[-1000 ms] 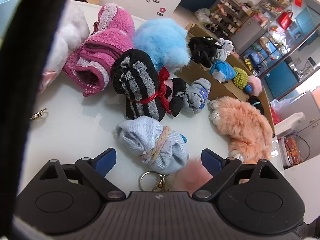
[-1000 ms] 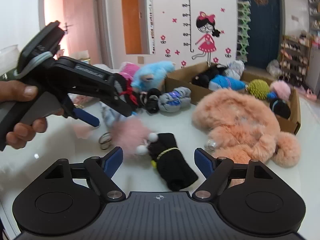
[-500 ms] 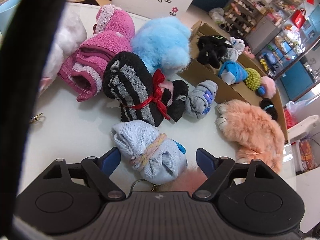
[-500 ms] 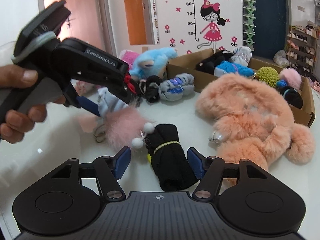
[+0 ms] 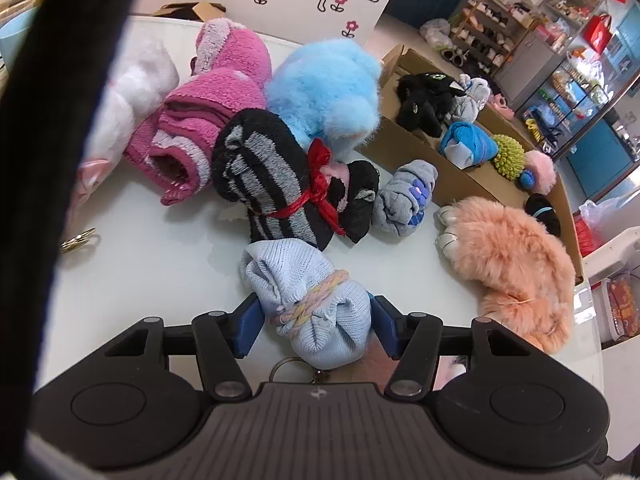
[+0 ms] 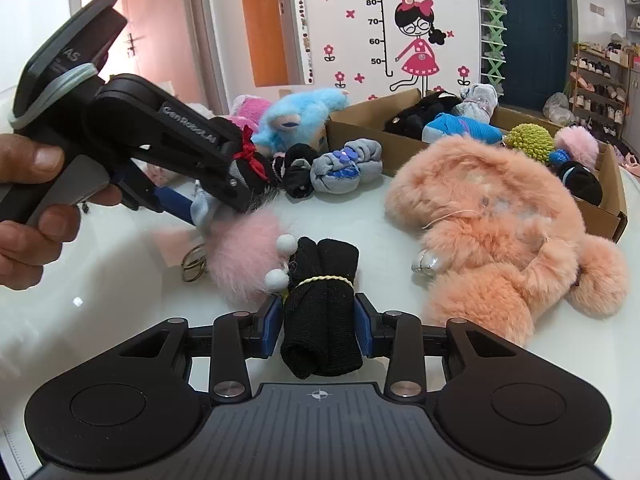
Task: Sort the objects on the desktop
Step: 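Grasp the black sock with yellow band with the right gripper while the left grasps the light blue sock bundle, then lift the black sock with the right gripper while the left lifts the light blue sock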
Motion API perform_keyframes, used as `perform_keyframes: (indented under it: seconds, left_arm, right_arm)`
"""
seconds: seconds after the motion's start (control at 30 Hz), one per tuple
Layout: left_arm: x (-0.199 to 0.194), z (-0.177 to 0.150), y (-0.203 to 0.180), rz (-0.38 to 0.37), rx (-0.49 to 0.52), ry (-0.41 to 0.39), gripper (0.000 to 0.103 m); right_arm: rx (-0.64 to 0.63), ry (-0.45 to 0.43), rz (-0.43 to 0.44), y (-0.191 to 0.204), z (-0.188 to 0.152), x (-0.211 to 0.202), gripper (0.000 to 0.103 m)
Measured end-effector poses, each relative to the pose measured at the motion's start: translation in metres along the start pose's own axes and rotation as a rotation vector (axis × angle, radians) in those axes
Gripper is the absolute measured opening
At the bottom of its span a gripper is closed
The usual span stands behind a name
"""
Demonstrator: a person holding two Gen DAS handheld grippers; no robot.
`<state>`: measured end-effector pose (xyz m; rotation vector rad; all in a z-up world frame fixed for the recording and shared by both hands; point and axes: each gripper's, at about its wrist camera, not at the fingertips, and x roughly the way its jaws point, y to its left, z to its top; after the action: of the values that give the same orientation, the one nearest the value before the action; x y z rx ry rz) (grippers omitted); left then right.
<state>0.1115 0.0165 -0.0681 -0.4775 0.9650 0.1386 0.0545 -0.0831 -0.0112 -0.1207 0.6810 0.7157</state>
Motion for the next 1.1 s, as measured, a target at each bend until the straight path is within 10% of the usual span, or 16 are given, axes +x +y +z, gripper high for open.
perform_keyframes:
  seconds: [1.1]
  left_arm:
    - [-0.057,-0.035,0.038,0.01,0.101,-0.086,0.054]
  right_arm:
    - [0.021,-0.048,-0.04,-0.007,-0.008,-0.035,0.044]
